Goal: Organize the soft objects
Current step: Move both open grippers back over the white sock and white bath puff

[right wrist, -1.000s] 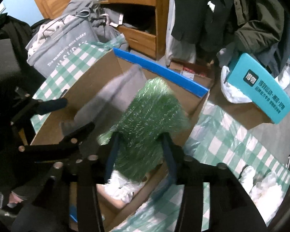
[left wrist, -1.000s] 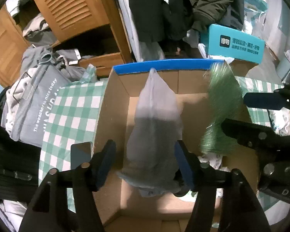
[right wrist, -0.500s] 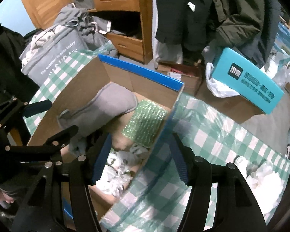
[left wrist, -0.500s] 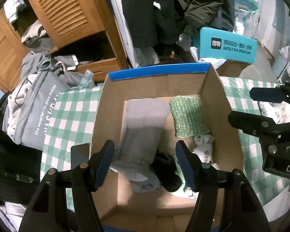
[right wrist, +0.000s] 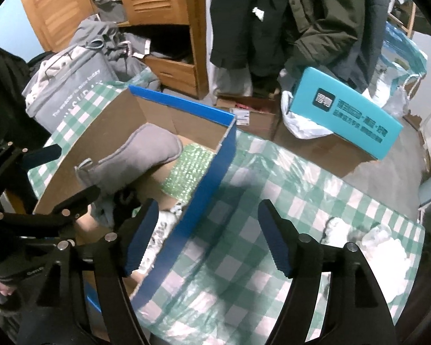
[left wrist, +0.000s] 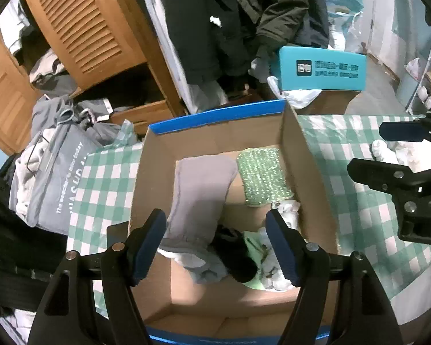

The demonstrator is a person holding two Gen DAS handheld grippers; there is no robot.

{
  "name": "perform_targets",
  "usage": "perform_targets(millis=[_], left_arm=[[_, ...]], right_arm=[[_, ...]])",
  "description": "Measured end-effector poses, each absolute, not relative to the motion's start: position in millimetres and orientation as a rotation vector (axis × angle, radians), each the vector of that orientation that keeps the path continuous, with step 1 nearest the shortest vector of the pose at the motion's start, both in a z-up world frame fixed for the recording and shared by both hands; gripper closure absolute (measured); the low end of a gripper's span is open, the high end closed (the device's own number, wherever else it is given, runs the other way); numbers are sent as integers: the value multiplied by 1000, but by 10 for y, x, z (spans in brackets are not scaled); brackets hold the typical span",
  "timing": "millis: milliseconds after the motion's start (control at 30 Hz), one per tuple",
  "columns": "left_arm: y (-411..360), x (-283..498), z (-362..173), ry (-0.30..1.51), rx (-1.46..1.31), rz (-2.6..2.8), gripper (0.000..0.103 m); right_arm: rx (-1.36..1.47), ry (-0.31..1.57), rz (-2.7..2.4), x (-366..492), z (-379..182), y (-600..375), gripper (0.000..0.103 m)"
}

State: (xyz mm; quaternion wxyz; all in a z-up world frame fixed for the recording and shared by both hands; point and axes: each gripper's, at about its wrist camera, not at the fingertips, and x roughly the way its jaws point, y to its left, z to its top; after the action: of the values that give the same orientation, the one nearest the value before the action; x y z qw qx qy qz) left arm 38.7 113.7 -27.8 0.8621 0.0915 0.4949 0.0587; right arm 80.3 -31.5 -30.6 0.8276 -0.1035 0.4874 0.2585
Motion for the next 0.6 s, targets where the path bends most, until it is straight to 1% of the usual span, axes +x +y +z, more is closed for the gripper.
perform_targets(millis=[67, 133, 600], left_arm=[[1085, 373, -250, 1032, 194, 110, 26], [1053, 357, -224, 1026, 193, 103, 24], [734, 340, -208, 1031, 227, 43, 23]], right_arm=[[-215, 1037, 538, 789, -305, -374, 30], [-217, 1040, 526, 774, -304, -435, 30], [-190, 1054, 455, 719, -282, -866, 30]])
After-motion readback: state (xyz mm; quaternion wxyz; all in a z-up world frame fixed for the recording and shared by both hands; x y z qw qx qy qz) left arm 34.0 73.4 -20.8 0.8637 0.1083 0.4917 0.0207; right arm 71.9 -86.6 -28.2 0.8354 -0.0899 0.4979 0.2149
